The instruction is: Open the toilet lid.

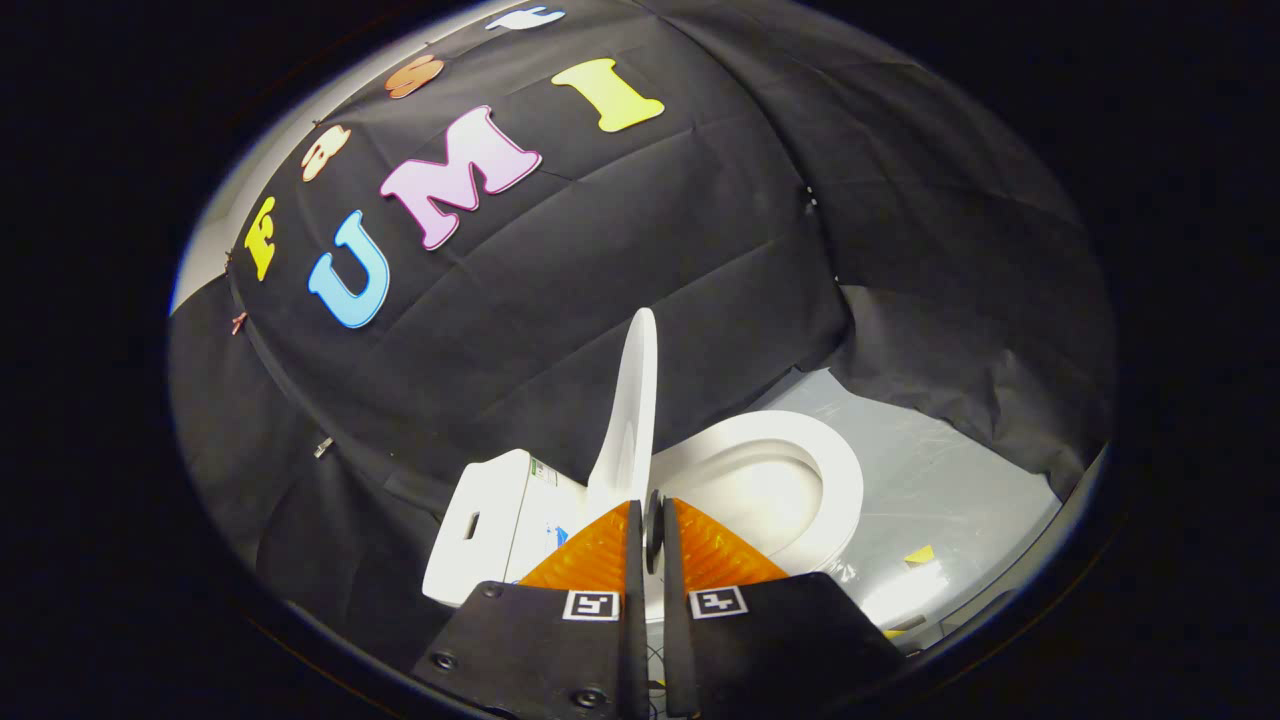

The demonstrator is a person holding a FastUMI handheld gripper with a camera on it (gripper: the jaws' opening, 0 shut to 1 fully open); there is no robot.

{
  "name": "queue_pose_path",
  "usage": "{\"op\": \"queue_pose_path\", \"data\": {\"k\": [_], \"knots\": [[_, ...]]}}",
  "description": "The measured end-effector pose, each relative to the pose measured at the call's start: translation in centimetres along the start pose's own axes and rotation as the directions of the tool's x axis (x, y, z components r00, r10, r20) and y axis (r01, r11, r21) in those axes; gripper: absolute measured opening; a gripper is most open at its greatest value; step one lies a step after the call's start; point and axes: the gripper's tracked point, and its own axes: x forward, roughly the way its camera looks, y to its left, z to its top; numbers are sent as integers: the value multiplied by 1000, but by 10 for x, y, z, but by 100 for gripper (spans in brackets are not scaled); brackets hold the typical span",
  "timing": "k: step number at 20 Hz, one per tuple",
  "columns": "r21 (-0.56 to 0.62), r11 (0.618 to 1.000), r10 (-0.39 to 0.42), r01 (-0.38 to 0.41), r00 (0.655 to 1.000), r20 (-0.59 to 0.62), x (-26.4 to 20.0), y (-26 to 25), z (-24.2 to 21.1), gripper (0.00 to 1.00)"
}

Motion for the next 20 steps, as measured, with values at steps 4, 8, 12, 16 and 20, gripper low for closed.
{"op": "queue_pose_path", "data": {"k": [4, 8, 12, 16, 20], "knots": [[-83, 996, -31, 33, 999, 25, -5, 27, -4, 12], [-121, 992, -35, 41, 998, 50, -13, 52, -6, 11], [-164, 986, -23, 33, 998, 58, -13, 93, -13, 11], [-257, 965, -32, 53, 996, 85, -13, 130, -19, 12], [-336, 937, -55, 92, 992, 117, -14, 154, -28, 12]]}}
